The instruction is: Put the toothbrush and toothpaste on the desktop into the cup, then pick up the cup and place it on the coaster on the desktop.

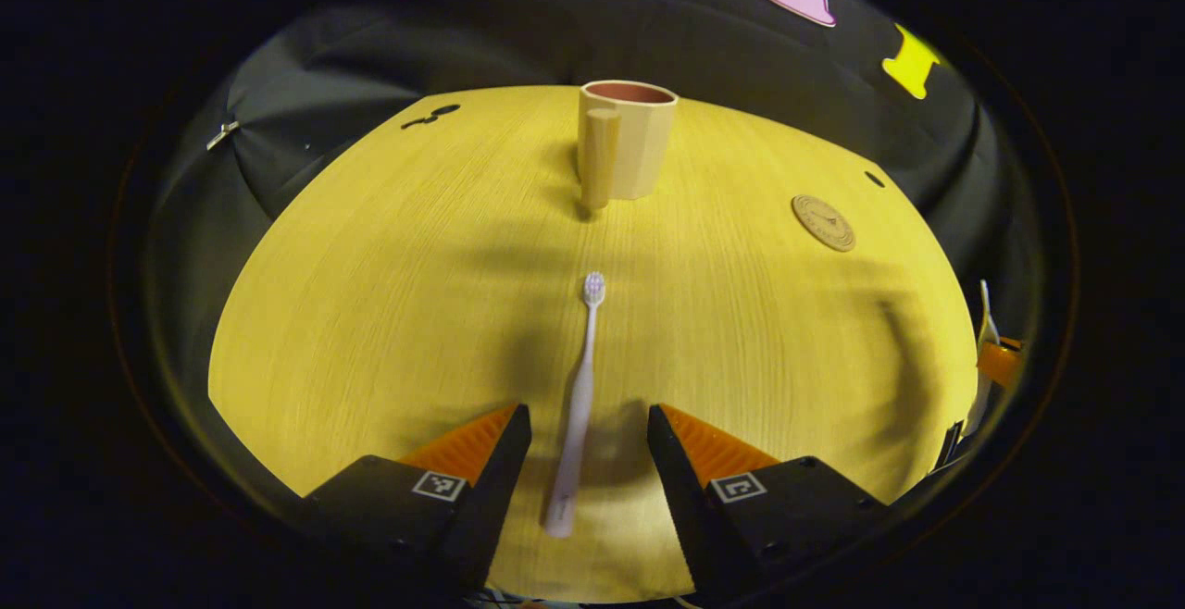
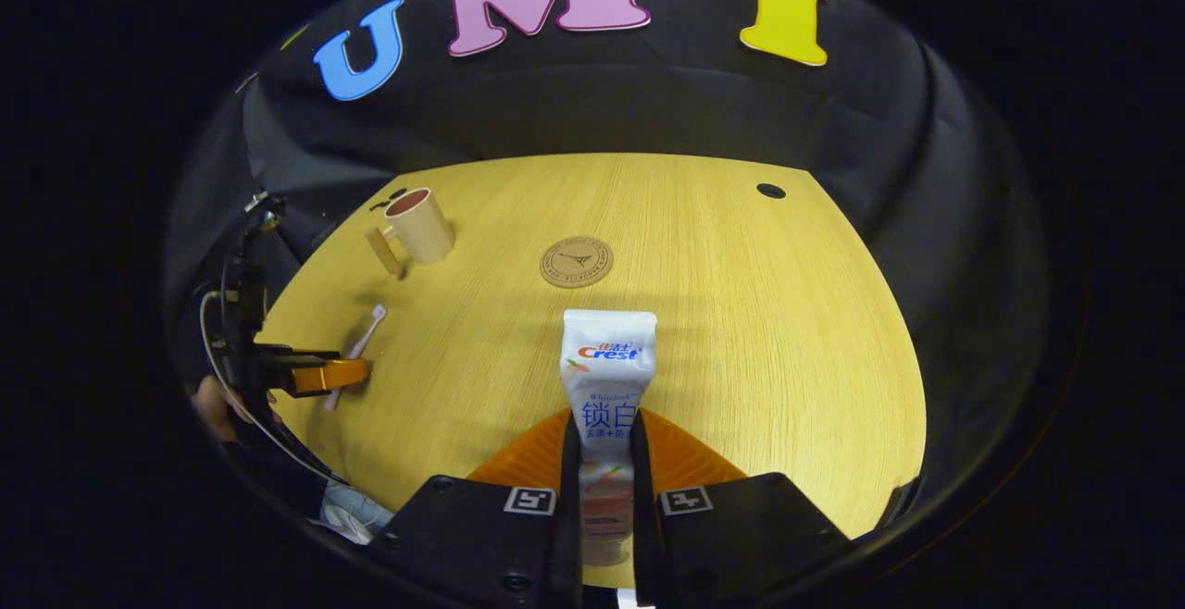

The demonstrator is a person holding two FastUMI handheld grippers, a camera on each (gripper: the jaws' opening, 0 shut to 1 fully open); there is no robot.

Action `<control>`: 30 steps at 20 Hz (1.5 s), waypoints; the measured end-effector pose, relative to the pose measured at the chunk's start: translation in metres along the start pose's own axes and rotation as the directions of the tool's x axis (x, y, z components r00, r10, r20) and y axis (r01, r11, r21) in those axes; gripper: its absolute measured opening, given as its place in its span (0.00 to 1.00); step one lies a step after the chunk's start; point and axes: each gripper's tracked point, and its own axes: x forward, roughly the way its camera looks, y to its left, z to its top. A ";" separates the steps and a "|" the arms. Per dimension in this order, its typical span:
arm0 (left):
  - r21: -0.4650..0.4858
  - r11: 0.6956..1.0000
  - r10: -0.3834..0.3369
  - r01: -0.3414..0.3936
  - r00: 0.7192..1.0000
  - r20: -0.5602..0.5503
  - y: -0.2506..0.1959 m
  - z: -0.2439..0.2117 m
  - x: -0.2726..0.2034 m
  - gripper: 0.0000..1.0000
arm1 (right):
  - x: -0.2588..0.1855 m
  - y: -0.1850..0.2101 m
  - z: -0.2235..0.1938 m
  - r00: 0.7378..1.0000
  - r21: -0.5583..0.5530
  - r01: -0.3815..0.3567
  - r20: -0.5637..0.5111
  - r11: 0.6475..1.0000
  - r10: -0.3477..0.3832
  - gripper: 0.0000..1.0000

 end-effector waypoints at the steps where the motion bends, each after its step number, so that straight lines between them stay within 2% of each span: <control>1: 0.010 1.000 0.010 -0.010 1.000 -0.019 0.004 -0.001 0.003 0.73 | -0.002 0.000 0.004 1.000 0.010 -0.003 0.009 1.000 0.003 0.26; 2: 0.022 1.000 0.012 -0.011 0.999 -0.042 0.006 -0.002 0.002 0.65 | -0.004 0.001 0.008 1.000 0.015 -0.007 0.017 1.000 0.007 0.26; 3: 0.035 0.999 0.009 -0.007 0.999 -0.054 0.006 -0.002 0.003 0.52 | -0.004 0.003 0.013 1.000 0.015 -0.011 0.028 1.000 0.011 0.26; 4: 0.041 0.999 0.008 -0.005 0.997 -0.081 0.007 -0.003 0.002 0.50 | -0.005 0.004 0.019 0.999 0.011 -0.014 0.038 1.000 0.014 0.26; 5: 0.040 0.999 0.010 -0.005 0.994 -0.105 0.007 -0.006 0.002 0.36 | -0.004 0.006 0.024 0.999 0.005 -0.017 0.050 1.000 0.016 0.26; 6: 0.039 0.999 0.011 -0.006 0.992 -0.123 0.006 -0.005 -0.001 0.30 | -0.003 0.008 0.031 0.998 -0.001 -0.020 0.063 1.000 0.020 0.26; 7: 0.042 0.999 0.010 -0.004 0.990 -0.144 0.006 -0.007 0.001 0.18 | -0.002 0.011 0.038 0.997 -0.004 -0.024 0.074 1.000 0.024 0.26; 8: 0.051 0.999 0.004 0.004 0.988 -0.153 0.006 -0.006 0.001 0.20 | -0.001 0.014 0.045 0.996 -0.007 -0.030 0.085 1.000 0.031 0.26; 10: 0.067 0.998 -0.004 0.015 0.986 -0.167 0.005 -0.005 -0.001 0.12 | 0.002 0.021 0.060 0.994 -0.016 -0.044 0.101 0.999 0.046 0.26; 12: 0.077 0.997 -0.014 0.028 0.985 -0.172 0.006 -0.005 -0.001 0.10 | 0.005 0.028 0.075 0.992 -0.031 -0.056 0.116 0.998 0.059 0.26; 19: 0.011 0.999 -0.043 0.045 0.990 -0.134 0.006 -0.006 -0.005 0.06 | 0.021 0.068 0.132 0.976 -0.085 -0.118 0.176 0.989 0.132 0.26; 21: -0.013 0.999 -0.049 0.048 0.994 -0.098 0.007 -0.003 -0.012 0.06 | 0.027 0.085 0.152 0.967 -0.112 -0.137 0.201 0.984 0.158 0.25; 25: 0.020 0.999 -0.037 0.037 0.999 -0.002 0.012 0.008 -0.039 0.06 | 0.041 0.117 0.188 0.948 -0.149 -0.170 0.246 0.974 0.203 0.25; 30: 0.014 0.998 -0.054 0.053 0.992 0.117 0.011 0.027 -0.078 0.06 | 0.064 0.160 0.225 0.923 -0.145 -0.215 0.292 0.966 0.250 0.26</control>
